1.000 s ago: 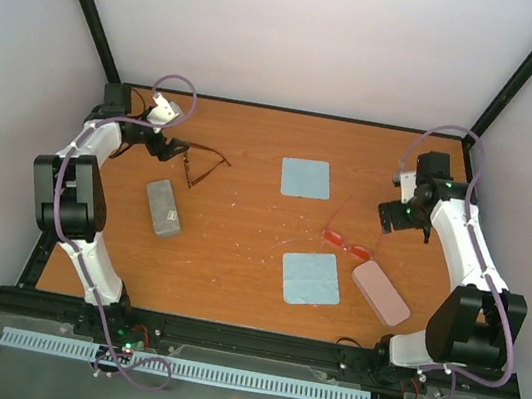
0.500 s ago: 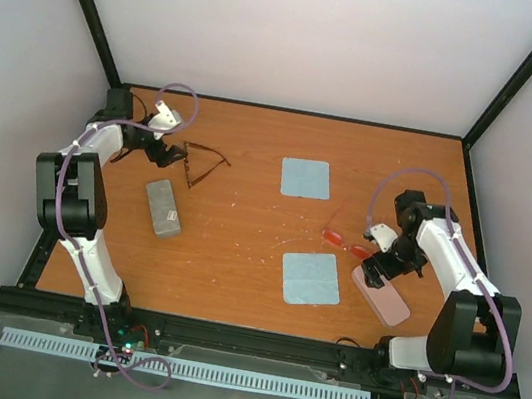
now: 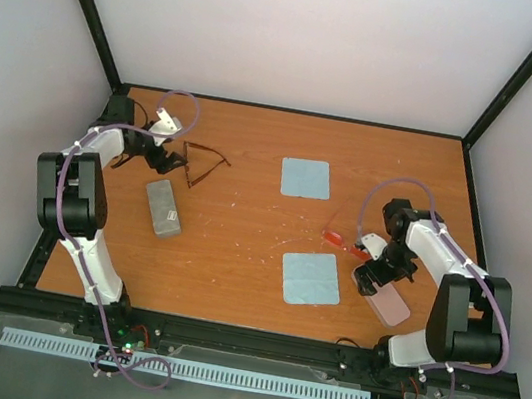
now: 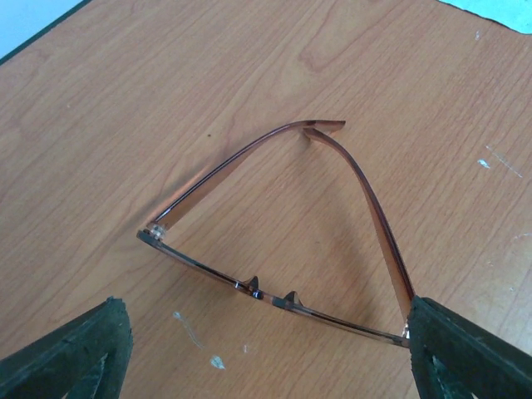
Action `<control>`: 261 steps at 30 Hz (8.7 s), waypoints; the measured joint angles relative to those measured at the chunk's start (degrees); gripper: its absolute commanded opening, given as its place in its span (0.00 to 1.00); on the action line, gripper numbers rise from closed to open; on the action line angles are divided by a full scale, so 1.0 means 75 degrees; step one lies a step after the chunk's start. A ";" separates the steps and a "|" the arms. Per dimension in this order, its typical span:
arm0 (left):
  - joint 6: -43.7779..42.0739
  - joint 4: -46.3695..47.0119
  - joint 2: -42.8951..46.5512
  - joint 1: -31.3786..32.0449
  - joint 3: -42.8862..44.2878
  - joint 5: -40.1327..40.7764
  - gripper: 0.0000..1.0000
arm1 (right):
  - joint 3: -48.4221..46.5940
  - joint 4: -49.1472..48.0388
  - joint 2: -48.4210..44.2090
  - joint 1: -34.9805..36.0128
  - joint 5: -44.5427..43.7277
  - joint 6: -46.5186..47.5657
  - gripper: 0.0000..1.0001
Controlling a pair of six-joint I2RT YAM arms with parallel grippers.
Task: Organize the sunglasses
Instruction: Pick up the sunglasses case from the center of the board, then open the sunglasses case, then place the sunglasses case at the center of the board, then adjust the sunglasses case at the center of the board.
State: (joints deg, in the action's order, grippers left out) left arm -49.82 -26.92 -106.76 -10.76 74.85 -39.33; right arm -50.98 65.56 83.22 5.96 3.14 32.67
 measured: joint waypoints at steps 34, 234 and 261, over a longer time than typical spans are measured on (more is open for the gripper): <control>0.0303 -0.0023 -0.0006 0.0009 -0.0009 -0.0286 0.87 | -0.0662 -0.0160 0.0565 0.0055 -0.0189 -0.0950 0.33; 0.2786 0.3013 0.1906 0.0921 -0.2215 -0.0061 1.00 | -0.6959 -0.3625 0.6671 0.4846 -0.3372 -0.0329 0.03; 0.2804 0.3136 0.1973 0.0921 -0.2294 0.0096 0.99 | -0.6108 -0.3998 0.5811 0.5193 -0.2518 -0.0393 0.23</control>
State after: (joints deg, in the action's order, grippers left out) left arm -28.80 -3.40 -91.96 -3.86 57.65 -38.61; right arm -96.79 35.57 126.80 44.91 -15.75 29.71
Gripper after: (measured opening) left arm 0.995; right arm 0.201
